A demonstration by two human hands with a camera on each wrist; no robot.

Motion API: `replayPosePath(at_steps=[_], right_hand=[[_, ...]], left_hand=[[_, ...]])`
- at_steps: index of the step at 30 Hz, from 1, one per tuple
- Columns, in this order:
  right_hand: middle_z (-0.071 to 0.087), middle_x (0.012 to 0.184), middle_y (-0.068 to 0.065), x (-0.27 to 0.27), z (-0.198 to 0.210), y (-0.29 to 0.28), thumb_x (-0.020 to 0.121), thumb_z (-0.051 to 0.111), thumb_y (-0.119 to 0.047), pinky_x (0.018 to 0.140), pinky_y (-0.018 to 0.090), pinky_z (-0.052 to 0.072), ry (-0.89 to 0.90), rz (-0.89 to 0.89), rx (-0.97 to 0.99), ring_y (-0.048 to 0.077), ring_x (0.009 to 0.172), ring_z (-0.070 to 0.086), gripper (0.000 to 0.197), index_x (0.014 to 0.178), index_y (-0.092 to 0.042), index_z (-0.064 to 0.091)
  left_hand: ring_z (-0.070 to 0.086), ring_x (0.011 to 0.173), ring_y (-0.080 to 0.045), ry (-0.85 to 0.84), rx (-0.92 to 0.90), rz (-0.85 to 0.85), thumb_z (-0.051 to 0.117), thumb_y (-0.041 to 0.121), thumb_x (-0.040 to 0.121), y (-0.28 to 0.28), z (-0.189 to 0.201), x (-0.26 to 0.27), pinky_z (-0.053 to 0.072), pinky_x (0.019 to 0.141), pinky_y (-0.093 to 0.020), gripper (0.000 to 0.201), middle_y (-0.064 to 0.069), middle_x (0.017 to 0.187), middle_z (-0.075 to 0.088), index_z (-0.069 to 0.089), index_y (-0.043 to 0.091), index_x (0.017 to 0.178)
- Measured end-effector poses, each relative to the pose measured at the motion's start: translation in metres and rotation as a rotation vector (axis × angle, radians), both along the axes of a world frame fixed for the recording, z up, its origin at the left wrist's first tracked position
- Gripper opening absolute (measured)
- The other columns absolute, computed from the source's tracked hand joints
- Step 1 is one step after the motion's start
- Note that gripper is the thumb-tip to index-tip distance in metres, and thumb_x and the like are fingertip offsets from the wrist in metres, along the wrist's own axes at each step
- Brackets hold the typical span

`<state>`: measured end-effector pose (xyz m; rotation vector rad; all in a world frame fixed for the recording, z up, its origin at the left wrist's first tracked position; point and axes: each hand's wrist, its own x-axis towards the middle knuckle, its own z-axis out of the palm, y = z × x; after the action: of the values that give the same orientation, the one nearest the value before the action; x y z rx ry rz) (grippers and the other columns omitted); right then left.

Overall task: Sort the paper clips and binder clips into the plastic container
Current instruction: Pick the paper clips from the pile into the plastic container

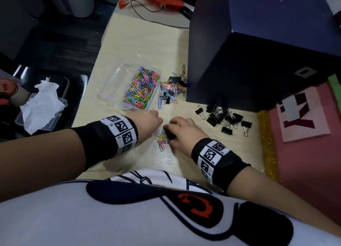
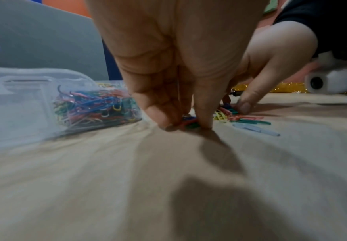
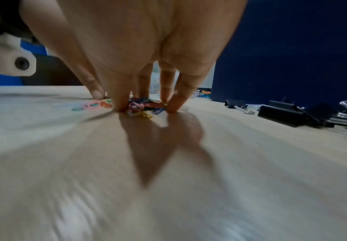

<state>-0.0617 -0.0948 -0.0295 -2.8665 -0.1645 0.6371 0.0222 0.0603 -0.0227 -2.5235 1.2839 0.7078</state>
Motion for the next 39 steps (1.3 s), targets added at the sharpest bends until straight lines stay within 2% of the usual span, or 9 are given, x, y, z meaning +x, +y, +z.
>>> replayPosePath(at_steps=[7, 12, 15, 19, 23, 29, 32, 34, 39], right_hand=[[0.05, 0.115, 0.01, 0.004, -0.005, -0.004, 0.087, 0.049, -0.002, 0.086, 0.036, 0.047, -0.05, -0.087, 0.046, 0.03, 0.107, 0.05, 0.039, 0.123, -0.017, 0.058], [0.054, 0.114, 0.007, 0.016, 0.004, -0.009, 0.091, 0.05, -0.008, 0.09, 0.028, 0.043, -0.002, -0.248, 0.083, 0.026, 0.107, 0.054, 0.032, 0.117, -0.02, 0.064], [0.059, 0.114, 0.004, 0.026, 0.014, -0.011, 0.09, 0.057, -0.013, 0.089, 0.021, 0.038, 0.003, -0.336, 0.132, 0.023, 0.108, 0.054, 0.026, 0.111, -0.021, 0.068], [0.067, 0.101, -0.003, 0.047, 0.03, -0.002, 0.086, 0.065, -0.02, 0.087, 0.023, 0.047, -0.043, -0.443, 0.203, 0.017, 0.096, 0.061, 0.014, 0.098, -0.024, 0.071], [0.068, 0.089, -0.006, 0.077, 0.044, 0.017, 0.083, 0.07, -0.02, 0.085, 0.026, 0.051, -0.111, -0.506, 0.326, 0.014, 0.086, 0.062, 0.005, 0.088, -0.02, 0.07], [0.07, 0.104, 0.001, 0.119, 0.042, 0.045, 0.083, 0.07, -0.029, 0.091, 0.034, 0.051, -0.094, -0.571, 0.496, 0.02, 0.096, 0.065, 0.024, 0.105, -0.021, 0.069], [0.064, 0.121, 0.009, 0.125, 0.04, 0.052, 0.089, 0.06, -0.021, 0.098, 0.041, 0.049, 0.021, -0.594, 0.638, 0.026, 0.11, 0.061, 0.039, 0.127, -0.015, 0.059], [0.06, 0.126, 0.007, 0.123, 0.039, 0.047, 0.091, 0.055, -0.015, 0.1, 0.042, 0.047, 0.035, -0.56, 0.646, 0.024, 0.115, 0.058, 0.038, 0.129, -0.017, 0.056], [0.067, 0.105, -0.001, 0.1, 0.034, 0.014, 0.091, 0.051, -0.009, 0.093, 0.038, 0.051, -0.107, -0.602, 0.518, 0.02, 0.097, 0.064, 0.023, 0.085, -0.03, 0.06]], left_hand=[[0.057, 0.083, -0.025, -0.053, 0.035, -0.032, 0.057, 0.013, 0.089, -0.005, 0.002, -0.001, 0.038, 0.058, -0.033, 0.016, -0.006, 0.099, 0.054, 0.054, 0.013, 0.105], [0.057, 0.082, -0.026, -0.051, -0.051, 0.008, 0.05, 0.01, 0.09, -0.01, 0.004, 0.001, 0.038, 0.059, -0.033, 0.014, -0.006, 0.097, 0.056, 0.056, 0.013, 0.102], [0.059, 0.092, -0.026, -0.002, -0.202, 0.077, 0.046, 0.013, 0.093, -0.01, 0.012, 0.007, 0.045, 0.071, -0.033, 0.022, -0.005, 0.104, 0.059, 0.06, 0.016, 0.11], [0.06, 0.1, -0.023, -0.04, -0.459, 0.238, 0.049, 0.022, 0.092, 0.003, 0.029, 0.028, 0.049, 0.084, -0.035, 0.024, -0.003, 0.108, 0.065, 0.065, 0.02, 0.111], [0.062, 0.099, -0.026, -0.082, -0.45, 0.461, 0.057, 0.029, 0.091, 0.025, 0.04, 0.054, 0.049, 0.084, -0.034, 0.022, -0.005, 0.103, 0.07, 0.068, 0.021, 0.108], [0.06, 0.108, -0.027, -0.112, -0.472, 0.604, 0.058, 0.027, 0.091, 0.044, 0.037, 0.063, 0.043, 0.092, -0.032, 0.028, -0.008, 0.11, 0.07, 0.067, 0.019, 0.117], [0.061, 0.103, -0.028, -0.119, -0.499, 0.638, 0.054, 0.02, 0.092, 0.047, 0.038, 0.06, 0.045, 0.089, -0.033, 0.026, -0.009, 0.106, 0.07, 0.069, 0.019, 0.113], [0.061, 0.099, -0.03, -0.119, -0.512, 0.627, 0.053, 0.02, 0.09, 0.045, 0.04, 0.056, 0.046, 0.086, -0.035, 0.024, -0.01, 0.103, 0.069, 0.069, 0.019, 0.109], [0.06, 0.098, -0.027, -0.019, -0.46, 0.389, 0.052, 0.023, 0.089, 0.028, 0.04, 0.03, 0.046, 0.082, -0.034, 0.022, -0.005, 0.104, 0.066, 0.067, 0.019, 0.104]])
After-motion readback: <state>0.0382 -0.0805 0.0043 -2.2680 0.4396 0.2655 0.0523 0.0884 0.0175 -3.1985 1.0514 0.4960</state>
